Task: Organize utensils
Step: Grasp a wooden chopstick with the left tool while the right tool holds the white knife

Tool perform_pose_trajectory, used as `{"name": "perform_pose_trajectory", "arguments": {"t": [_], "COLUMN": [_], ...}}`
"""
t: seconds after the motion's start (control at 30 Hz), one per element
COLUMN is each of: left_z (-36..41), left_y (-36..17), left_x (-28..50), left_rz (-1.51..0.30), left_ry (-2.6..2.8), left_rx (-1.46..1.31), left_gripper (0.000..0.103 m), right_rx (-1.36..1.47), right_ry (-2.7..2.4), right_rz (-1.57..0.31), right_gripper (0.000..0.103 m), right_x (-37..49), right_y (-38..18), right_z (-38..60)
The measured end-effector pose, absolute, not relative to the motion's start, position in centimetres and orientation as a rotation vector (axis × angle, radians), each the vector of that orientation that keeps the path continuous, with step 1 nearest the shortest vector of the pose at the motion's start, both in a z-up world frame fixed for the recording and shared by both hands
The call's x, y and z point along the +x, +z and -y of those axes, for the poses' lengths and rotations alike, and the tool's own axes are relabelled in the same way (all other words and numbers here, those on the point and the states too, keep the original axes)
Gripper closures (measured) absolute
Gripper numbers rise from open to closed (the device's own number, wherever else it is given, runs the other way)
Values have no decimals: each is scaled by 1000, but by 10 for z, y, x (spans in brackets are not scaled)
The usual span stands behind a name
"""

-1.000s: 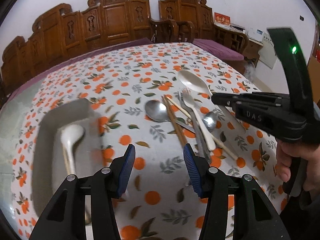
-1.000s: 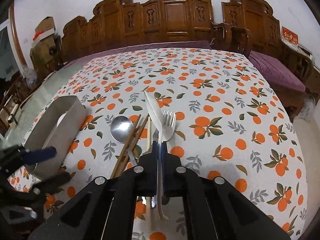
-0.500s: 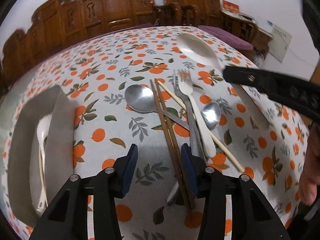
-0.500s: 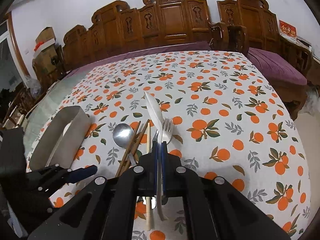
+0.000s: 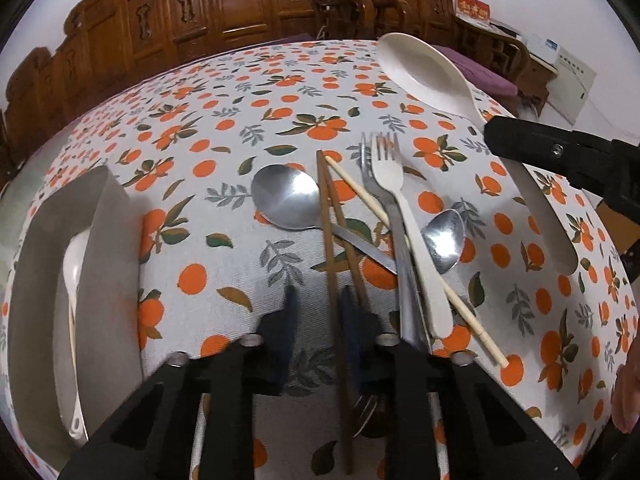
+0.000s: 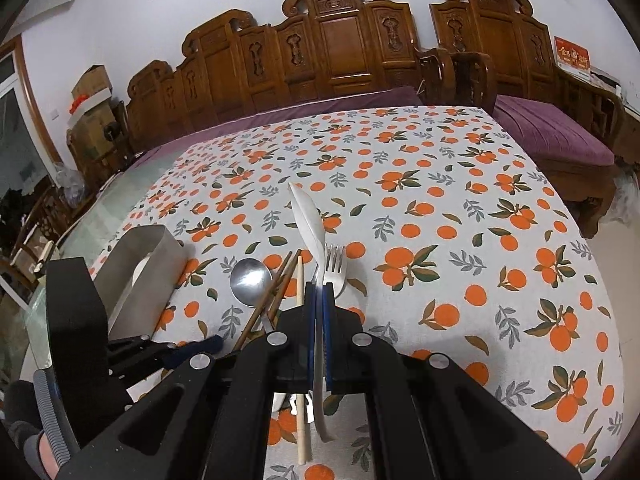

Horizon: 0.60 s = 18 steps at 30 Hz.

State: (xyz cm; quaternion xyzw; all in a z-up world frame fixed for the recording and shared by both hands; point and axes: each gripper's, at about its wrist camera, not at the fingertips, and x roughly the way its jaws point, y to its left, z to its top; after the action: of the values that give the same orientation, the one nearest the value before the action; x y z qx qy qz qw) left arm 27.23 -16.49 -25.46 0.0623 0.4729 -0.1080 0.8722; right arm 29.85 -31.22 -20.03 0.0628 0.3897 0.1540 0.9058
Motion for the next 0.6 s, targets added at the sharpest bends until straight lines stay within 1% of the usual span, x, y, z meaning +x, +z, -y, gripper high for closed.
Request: {"name": "perform_pose_trajectory", "arguments": {"t": [0.2,0.6], "left_z": [162,132], "left_y": [-245,-199], "left_x": [267,251], "left_rz": [-981,-904], "left_ry": [-238,-203], "left_rx": [138,133], "left_gripper": [98,98], "right_rx": [126,67], "right_ry": [329,360], "right_rz": [-813,-769], "right_gripper": [99,99], "right_x": [299,288], "right_y": [-203,-189], "right_z": [308,288]}}
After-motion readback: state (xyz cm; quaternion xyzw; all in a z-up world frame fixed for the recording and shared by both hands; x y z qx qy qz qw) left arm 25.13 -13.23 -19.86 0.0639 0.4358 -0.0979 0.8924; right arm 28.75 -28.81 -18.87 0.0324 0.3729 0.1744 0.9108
